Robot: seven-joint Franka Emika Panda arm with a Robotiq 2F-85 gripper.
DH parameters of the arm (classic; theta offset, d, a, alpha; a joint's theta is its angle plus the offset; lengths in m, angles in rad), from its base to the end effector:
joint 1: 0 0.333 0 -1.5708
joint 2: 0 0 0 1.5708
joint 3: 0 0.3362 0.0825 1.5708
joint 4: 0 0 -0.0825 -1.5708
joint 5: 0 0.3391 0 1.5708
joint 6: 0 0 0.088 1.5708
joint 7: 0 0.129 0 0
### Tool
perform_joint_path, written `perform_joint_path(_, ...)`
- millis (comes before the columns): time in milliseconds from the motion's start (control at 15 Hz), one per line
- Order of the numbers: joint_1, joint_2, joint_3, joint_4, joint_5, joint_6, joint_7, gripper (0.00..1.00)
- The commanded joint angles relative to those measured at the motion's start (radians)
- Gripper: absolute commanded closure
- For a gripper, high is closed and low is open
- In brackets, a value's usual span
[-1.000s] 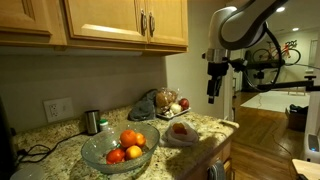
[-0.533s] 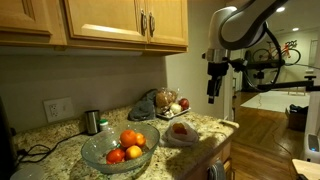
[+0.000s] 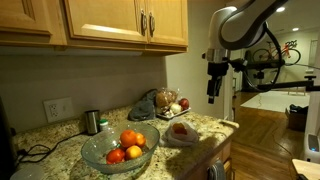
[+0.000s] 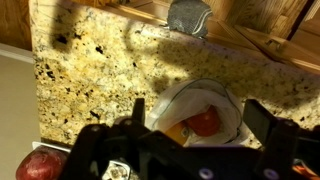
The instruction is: Put the apple into the bowl.
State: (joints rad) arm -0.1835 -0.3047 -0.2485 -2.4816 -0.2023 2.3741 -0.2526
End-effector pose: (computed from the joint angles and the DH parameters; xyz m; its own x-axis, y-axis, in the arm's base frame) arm 0.3746 -0.1822 0.4399 0.9871 -0.0319 0.1568 -0.0534 -0.9894 0.1348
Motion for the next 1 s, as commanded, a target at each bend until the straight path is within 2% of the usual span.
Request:
perform_joint_path(0,-0.008,0.000,0.008,0.001,0.004,-0.002,-0.002,0.00)
perform_joint_path(800,-0.008,0.024,0.008,0.013,0.006,-0.001,-0.006,0.00)
perform_joint_path(933,0.004,0.037,-0.002,0.016,0.022,0.023,-0.051,0.00)
